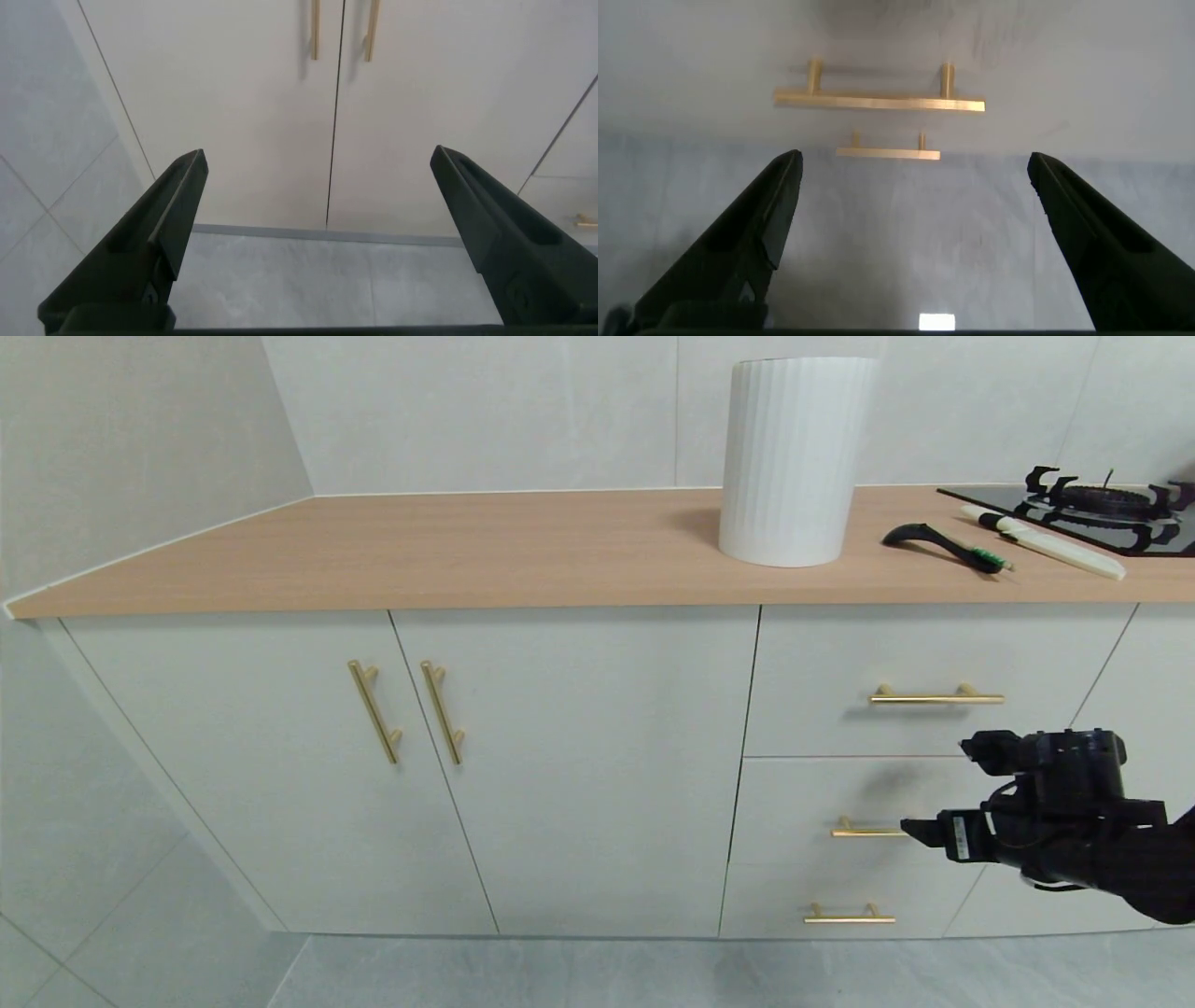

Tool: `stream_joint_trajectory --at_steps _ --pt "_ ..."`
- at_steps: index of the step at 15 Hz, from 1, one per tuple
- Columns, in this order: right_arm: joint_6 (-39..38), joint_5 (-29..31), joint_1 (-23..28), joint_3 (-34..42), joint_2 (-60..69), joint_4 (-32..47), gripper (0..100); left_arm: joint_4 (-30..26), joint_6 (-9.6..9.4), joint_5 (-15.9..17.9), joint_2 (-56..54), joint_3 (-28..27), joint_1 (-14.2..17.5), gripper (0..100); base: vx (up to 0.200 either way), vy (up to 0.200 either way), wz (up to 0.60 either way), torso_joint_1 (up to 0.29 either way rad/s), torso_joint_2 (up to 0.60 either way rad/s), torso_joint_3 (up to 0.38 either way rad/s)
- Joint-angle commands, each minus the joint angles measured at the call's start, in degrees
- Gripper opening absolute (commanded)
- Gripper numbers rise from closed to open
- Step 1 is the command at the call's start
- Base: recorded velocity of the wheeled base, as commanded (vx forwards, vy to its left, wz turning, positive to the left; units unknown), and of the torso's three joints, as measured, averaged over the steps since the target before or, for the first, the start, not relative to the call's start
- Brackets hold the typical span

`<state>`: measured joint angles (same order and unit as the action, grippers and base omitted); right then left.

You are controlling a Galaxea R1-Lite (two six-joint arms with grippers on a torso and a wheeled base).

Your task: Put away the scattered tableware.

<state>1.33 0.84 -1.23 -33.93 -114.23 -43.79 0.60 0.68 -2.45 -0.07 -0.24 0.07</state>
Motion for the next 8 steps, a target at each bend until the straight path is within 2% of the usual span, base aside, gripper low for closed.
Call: stream_joint_trajectory --at_steps 1,4,8 --pt "0.08 1.27 0.00 1.06 -8.73 -7.10 100 0.02 0.02 -0.01 0.07 -0.02 0.01 100 0.000 0.000 0.00 0.000 0.00 0.000" --pt "0.34 4.26 0.00 0.70 -14.09 -17.03 100 0.02 0.02 -0.01 0.07 -0.02 0.01 100 0.000 0.000 0.00 0.000 0.00 0.000" --pt "0.25 4.43 -0.35 -0.88 -17.96 -19.76 100 0.02 0.02 -0.01 0.07 -0.02 0.01 100 0.000 0.000 0.00 0.000 0.00 0.000"
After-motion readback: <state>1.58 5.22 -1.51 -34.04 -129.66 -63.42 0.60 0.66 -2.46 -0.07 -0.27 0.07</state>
